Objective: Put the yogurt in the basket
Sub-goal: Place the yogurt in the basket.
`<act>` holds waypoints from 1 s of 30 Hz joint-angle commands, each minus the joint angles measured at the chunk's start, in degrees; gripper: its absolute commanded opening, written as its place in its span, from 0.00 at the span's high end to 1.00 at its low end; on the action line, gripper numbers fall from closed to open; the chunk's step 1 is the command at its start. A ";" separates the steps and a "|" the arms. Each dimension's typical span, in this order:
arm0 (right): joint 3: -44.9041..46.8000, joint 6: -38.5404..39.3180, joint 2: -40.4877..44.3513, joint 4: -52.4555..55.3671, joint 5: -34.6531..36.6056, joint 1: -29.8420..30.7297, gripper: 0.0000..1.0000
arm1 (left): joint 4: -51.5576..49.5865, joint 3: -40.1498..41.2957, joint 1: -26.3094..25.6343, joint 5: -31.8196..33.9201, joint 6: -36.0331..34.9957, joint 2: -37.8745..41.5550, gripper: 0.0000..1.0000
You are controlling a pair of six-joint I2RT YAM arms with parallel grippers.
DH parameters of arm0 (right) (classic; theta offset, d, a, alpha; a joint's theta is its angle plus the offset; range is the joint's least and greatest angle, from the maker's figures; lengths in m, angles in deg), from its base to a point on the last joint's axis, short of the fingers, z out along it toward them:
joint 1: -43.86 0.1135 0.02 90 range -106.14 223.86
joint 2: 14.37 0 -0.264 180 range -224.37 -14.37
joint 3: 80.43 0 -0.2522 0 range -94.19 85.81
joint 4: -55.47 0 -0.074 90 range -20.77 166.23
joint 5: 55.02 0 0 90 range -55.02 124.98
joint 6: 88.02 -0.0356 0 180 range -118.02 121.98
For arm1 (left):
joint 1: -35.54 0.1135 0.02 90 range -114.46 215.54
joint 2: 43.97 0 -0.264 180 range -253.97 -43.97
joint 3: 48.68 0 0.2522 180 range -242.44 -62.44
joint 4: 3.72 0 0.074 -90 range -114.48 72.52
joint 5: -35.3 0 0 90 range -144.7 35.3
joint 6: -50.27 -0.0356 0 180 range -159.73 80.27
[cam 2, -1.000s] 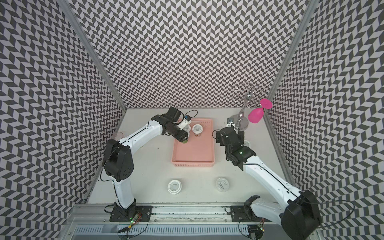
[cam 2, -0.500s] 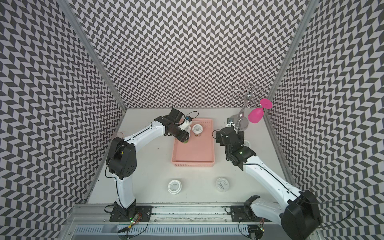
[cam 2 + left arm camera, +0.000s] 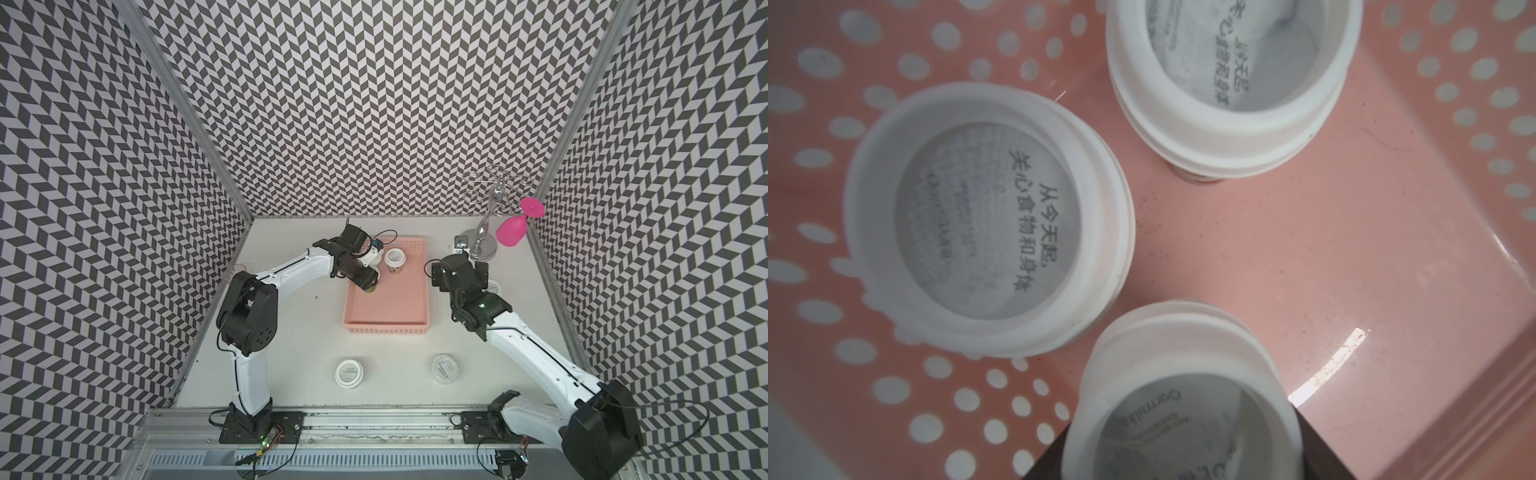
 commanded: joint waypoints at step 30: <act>-0.51 -1.26 -1.77 -0.88 -0.56 -0.64 0.00 | 3.85 6.87 -0.68 2.12 1.23 17.01 0.06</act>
